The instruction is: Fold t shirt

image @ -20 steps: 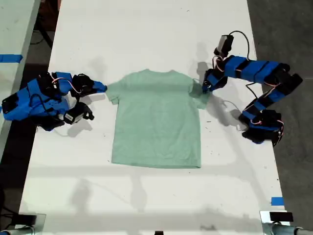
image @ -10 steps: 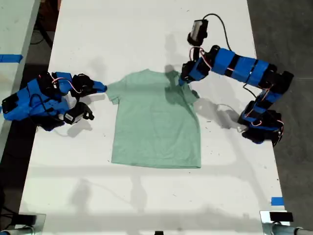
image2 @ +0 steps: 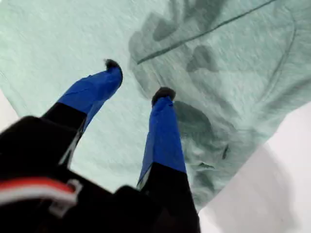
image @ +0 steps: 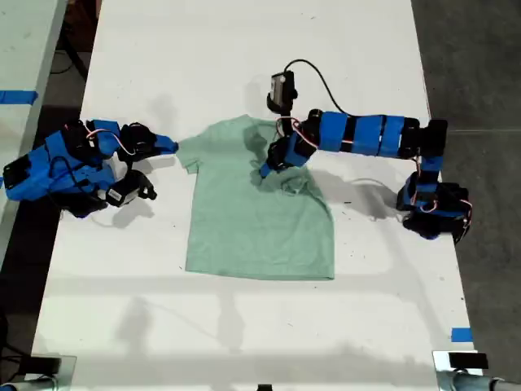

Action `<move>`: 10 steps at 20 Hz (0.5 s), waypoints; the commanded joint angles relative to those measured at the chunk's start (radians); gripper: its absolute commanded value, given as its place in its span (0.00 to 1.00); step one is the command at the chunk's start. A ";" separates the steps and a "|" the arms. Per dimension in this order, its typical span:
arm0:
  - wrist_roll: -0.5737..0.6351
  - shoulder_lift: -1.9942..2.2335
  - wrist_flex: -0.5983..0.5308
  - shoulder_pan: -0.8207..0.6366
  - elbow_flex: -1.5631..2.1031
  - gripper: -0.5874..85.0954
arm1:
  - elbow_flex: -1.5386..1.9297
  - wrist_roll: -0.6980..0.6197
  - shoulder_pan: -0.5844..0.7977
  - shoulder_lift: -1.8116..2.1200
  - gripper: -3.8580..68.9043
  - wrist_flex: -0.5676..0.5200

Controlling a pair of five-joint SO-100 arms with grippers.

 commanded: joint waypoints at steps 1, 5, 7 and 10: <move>-0.003 0.008 -0.005 0.000 0.040 0.00 | -0.089 0.009 0.041 0.130 0.29 0.075; -0.003 0.008 -0.005 -0.002 0.040 0.00 | 0.018 0.057 0.089 0.383 0.29 0.281; -0.003 0.008 -0.005 -0.002 0.040 0.00 | 0.189 0.112 0.055 0.574 0.28 0.336; -0.003 0.008 -0.005 -0.003 0.040 0.00 | 0.661 0.247 -0.057 0.963 0.26 0.244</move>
